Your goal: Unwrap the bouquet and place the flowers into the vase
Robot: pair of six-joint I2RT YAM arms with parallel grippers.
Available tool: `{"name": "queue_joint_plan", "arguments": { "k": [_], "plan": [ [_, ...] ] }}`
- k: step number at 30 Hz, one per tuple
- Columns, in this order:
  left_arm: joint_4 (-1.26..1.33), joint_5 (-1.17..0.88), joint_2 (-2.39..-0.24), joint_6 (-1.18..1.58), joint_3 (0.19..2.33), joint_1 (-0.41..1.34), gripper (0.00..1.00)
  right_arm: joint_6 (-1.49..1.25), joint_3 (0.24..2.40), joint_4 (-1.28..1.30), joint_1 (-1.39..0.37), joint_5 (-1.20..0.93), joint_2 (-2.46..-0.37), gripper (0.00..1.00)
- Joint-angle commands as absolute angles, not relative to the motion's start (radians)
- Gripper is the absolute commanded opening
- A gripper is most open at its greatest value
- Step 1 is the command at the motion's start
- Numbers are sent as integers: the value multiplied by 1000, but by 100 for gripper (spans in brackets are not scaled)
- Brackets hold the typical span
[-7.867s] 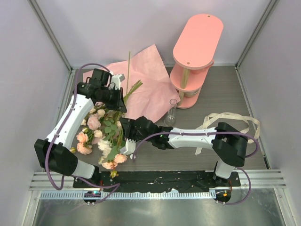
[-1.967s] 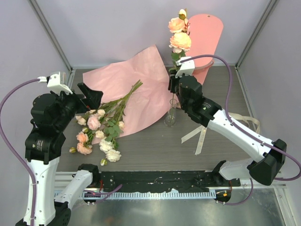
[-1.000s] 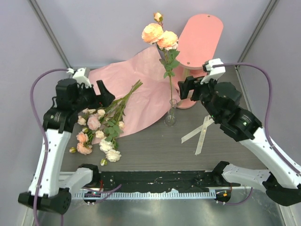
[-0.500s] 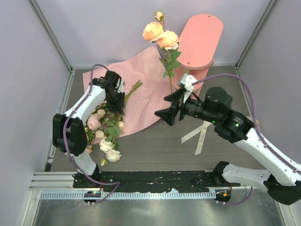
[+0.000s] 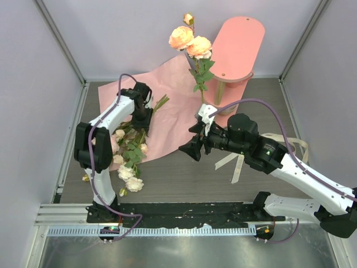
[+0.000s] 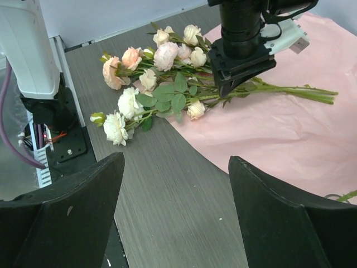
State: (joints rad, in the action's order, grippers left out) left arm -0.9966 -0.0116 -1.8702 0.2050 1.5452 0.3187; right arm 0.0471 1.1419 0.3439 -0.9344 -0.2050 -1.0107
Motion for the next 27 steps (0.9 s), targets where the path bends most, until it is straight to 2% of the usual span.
{"name": "queue_joint_plan", "arguments": {
  "k": [1,8,20,27],
  "plan": [
    [-1018,-31,-1978,195,1670,316,35,46,1129,275,-946,-161,-1006,81],
    [-1025,-15,-2069,190,1733,318,32,43,1105,267,-950,-147,-996,81],
    [-999,-8,-2034,186,1727,313,32,44,1083,267,-950,-144,-1012,81],
    [-1016,-15,-2089,181,1747,285,31,41,1069,249,-951,-155,-1015,81]
  ]
}}
